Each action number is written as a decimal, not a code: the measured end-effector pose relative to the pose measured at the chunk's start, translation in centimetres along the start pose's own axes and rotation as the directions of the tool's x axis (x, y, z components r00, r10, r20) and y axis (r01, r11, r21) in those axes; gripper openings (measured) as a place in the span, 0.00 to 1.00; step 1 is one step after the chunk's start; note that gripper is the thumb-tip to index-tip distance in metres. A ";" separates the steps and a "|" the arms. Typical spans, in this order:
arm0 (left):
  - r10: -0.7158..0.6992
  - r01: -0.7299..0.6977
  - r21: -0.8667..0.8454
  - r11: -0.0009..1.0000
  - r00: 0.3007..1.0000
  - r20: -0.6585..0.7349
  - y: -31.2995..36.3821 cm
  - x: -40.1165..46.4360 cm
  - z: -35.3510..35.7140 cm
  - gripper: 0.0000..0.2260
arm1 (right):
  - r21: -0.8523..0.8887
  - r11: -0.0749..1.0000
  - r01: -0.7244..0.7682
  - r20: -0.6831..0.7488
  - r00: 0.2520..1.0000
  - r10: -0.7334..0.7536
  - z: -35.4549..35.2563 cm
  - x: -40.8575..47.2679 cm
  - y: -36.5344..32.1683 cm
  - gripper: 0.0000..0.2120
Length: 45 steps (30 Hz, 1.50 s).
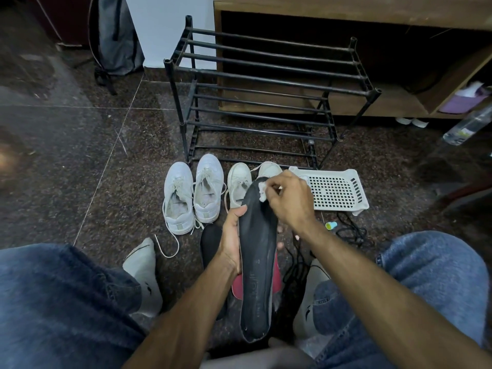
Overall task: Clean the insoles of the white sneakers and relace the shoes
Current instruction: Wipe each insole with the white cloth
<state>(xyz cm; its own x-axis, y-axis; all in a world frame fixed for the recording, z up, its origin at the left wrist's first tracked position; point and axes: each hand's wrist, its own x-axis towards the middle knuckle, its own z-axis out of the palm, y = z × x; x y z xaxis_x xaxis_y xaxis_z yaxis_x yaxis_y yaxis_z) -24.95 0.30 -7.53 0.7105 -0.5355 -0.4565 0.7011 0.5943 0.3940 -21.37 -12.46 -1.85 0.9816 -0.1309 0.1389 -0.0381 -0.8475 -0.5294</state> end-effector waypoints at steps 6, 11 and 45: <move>0.039 -0.040 -0.012 0.999 0.998 -0.044 0.0 0.6 -1.0 0.23 | 0.028 0.988 0.151 0.187 0.970 -0.154 -0.1 -2.7 -1.0 0.07; 0.033 -0.033 0.013 0.999 0.999 -0.042 0.0 0.6 -0.8 0.30 | -0.074 0.992 0.102 0.073 0.993 -0.096 0.2 -1.6 -0.8 0.08; 0.017 -0.012 0.147 0.989 0.999 -0.031 0.2 1.1 -0.9 0.24 | 0.122 0.939 0.321 0.142 0.931 -0.337 -0.6 -2.6 0.0 0.06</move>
<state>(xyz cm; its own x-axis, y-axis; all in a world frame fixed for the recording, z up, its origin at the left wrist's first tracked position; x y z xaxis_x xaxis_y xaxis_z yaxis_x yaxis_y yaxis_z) -24.10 0.40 -8.66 0.7201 -0.5067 -0.4740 0.6936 0.5063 0.5124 -24.03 -12.42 -1.68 0.9531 0.2369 0.1884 0.3023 -0.7754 -0.5544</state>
